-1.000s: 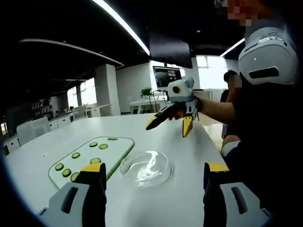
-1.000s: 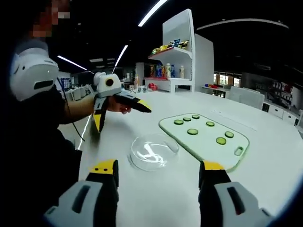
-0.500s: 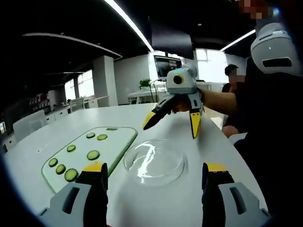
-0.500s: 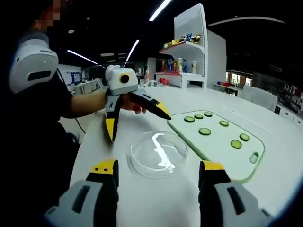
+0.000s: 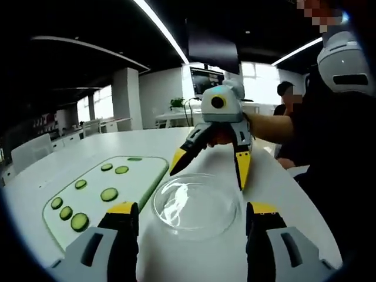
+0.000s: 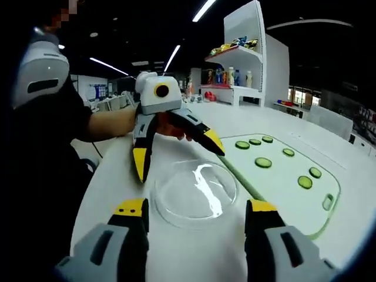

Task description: Open the petri dish lid, add cucumber slices into the petri dish, and close the lid

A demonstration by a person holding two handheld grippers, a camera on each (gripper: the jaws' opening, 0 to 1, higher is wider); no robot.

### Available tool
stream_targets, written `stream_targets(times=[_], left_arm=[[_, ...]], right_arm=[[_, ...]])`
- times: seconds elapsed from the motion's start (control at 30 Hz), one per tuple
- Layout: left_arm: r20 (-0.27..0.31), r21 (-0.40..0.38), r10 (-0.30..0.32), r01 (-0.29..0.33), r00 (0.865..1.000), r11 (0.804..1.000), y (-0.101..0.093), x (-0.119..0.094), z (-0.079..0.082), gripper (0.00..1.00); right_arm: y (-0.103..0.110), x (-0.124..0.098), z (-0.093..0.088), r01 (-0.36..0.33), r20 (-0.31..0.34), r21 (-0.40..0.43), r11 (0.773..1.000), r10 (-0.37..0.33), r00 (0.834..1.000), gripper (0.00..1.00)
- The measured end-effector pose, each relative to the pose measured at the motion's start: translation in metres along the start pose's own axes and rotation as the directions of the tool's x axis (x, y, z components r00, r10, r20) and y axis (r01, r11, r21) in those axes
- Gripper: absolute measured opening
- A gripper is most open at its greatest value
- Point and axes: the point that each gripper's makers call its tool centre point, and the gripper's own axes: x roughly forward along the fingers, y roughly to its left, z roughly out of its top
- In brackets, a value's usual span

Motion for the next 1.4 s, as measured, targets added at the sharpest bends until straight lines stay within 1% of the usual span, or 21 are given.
stream_targets(times=[0.1,0.33,0.37,0.5,0.67,0.83,0.87,1.07,1.27,1.4], left_arm=[[-0.004,0.005,-0.006,0.006,1.0,1.0,0.0,0.002,-0.001,0.74],[-0.012,0.003,-0.014,0.014,1.0,1.0,0.0,0.008,-0.006,0.73],[-0.011,0.005,-0.009,0.009,1.0,1.0,0.001,0.009,-0.006,0.72],[-0.009,0.0,-0.011,0.011,1.0,1.0,0.001,0.009,-0.006,0.71],[-0.015,-0.019,-0.023,0.023,1.0,1.0,-0.002,0.01,-0.011,0.7],[-0.016,-0.033,-0.016,0.015,1.0,0.999,0.0,0.011,-0.013,0.63],[-0.011,-0.026,-0.004,0.004,1.0,1.0,0.002,0.011,-0.012,0.63],[-0.007,-0.022,-0.005,0.005,1.0,1.0,0.002,0.011,-0.013,0.62],[0.007,0.002,0.001,-0.001,1.0,1.0,0.003,0.012,-0.01,0.62],[0.016,-0.009,-0.002,0.003,1.0,1.0,0.002,0.011,-0.008,0.62]], right_arm=[[-0.001,0.001,-0.001,-0.007,0.003,0.004,1.0,0.007,1.0,0.64],[0.0,0.007,-0.006,-0.022,-0.016,0.005,1.0,0.022,1.0,0.62],[-0.004,0.008,-0.011,-0.007,-0.042,-0.006,1.0,0.007,0.999,0.62],[-0.003,0.009,-0.011,-0.019,-0.035,0.009,1.0,0.019,0.999,0.62],[0.0,0.013,-0.009,-0.029,-0.028,-0.004,1.0,0.029,0.999,0.6],[-0.003,0.013,-0.008,-0.027,-0.017,0.024,0.999,0.027,0.999,0.57],[-0.005,0.013,-0.008,-0.021,-0.016,0.022,1.0,0.021,1.0,0.57],[-0.003,0.014,-0.006,-0.018,-0.005,0.01,1.0,0.018,1.0,0.57],[-0.004,0.013,-0.005,-0.001,-0.001,0.008,1.0,0.001,1.0,0.57],[-0.002,0.011,-0.004,-0.003,0.001,0.016,1.0,0.003,1.0,0.57]])
